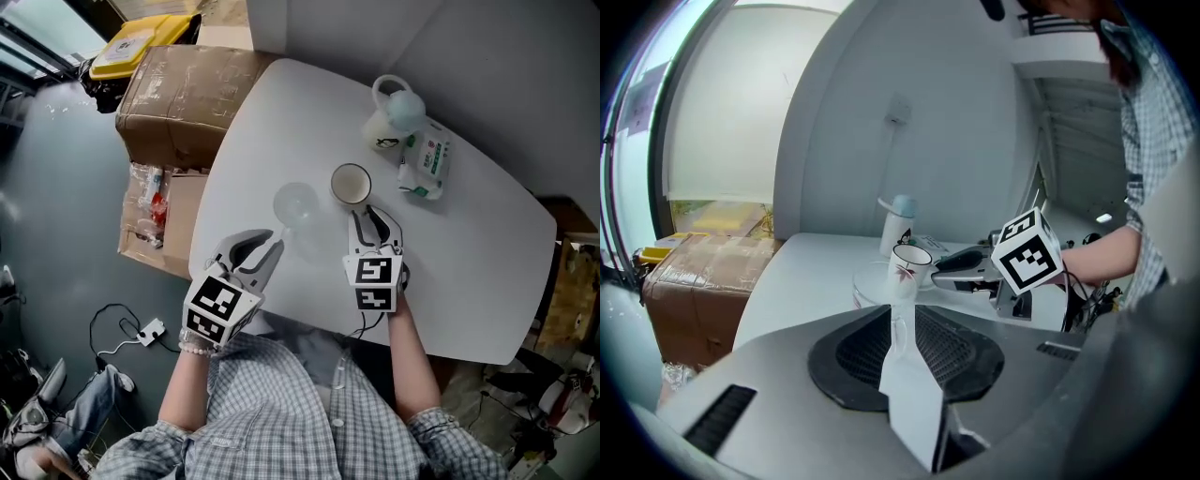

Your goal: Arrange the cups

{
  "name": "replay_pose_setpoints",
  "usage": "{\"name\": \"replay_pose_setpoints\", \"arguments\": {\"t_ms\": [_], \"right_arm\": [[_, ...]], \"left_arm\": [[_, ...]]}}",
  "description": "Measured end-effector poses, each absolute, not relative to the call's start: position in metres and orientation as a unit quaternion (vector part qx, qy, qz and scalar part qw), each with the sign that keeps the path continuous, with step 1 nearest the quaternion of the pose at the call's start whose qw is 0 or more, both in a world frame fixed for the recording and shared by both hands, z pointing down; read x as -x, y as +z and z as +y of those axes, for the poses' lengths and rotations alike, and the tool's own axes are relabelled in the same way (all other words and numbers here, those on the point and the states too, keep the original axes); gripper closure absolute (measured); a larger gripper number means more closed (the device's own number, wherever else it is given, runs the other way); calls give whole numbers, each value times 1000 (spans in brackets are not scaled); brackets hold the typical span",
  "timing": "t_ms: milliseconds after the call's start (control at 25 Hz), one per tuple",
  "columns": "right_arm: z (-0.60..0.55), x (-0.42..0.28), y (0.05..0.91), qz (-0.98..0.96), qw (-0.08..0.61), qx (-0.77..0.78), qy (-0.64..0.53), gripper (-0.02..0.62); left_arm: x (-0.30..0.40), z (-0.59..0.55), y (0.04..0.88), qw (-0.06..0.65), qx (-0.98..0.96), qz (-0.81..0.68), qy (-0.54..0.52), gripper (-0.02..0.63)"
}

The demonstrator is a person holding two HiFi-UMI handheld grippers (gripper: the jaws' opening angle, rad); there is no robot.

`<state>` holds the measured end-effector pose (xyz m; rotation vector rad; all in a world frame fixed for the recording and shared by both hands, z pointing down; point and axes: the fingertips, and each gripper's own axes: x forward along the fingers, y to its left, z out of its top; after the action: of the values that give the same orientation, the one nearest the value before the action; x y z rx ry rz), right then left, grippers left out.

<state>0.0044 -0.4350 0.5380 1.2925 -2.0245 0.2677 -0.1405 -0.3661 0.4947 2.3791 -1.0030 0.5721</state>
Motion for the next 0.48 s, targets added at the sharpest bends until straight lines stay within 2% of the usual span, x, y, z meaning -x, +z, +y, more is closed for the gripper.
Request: {"name": "replay_pose_setpoints", "arguments": {"t_ms": [480], "right_arm": [[-423, 0, 535, -790, 328, -497, 146, 522]], "left_arm": [[133, -366, 518, 247, -867, -360, 240, 541]]}}
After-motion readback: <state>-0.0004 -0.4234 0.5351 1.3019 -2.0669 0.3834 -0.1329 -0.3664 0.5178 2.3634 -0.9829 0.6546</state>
